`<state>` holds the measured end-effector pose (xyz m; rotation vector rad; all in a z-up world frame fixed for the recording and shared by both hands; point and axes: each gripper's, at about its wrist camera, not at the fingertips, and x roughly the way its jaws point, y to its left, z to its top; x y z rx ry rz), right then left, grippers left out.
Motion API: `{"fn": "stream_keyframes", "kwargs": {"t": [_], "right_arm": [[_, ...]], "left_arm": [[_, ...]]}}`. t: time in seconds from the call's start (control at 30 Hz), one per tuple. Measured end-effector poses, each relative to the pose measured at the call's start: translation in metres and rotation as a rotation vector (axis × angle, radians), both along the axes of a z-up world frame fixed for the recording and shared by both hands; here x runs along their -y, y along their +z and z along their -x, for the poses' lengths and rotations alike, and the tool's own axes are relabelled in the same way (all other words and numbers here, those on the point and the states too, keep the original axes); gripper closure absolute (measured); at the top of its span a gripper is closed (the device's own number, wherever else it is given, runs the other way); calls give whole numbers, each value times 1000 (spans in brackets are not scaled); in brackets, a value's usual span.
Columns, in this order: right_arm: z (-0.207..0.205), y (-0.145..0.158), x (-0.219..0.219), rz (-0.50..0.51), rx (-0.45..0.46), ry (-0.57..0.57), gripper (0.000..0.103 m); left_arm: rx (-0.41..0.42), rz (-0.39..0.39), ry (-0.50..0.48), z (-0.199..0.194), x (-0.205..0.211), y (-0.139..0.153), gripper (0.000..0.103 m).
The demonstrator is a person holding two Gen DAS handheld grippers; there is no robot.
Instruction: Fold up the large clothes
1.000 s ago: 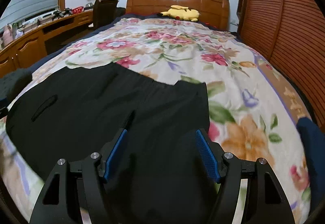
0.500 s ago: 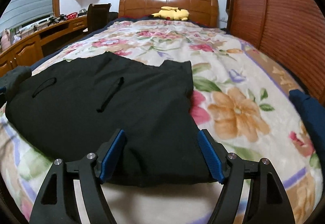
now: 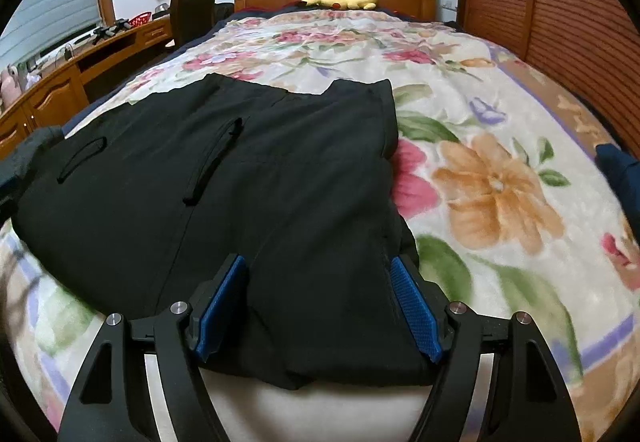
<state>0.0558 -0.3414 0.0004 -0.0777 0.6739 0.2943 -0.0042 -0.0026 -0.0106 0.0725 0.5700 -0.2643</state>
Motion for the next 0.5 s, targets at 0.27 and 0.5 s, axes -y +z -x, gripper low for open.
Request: {"fn": "stream_keyframes", "kwargs": {"t": [0.27, 0.5], "right_arm": [[-1, -3, 2, -22, -14, 0, 27], [-5, -5, 4, -82, -69, 22, 34]], "left_arm": [[-19, -10, -36, -5, 25, -5, 23], [-84, -61, -45, -18, 42, -21, 23]]}}
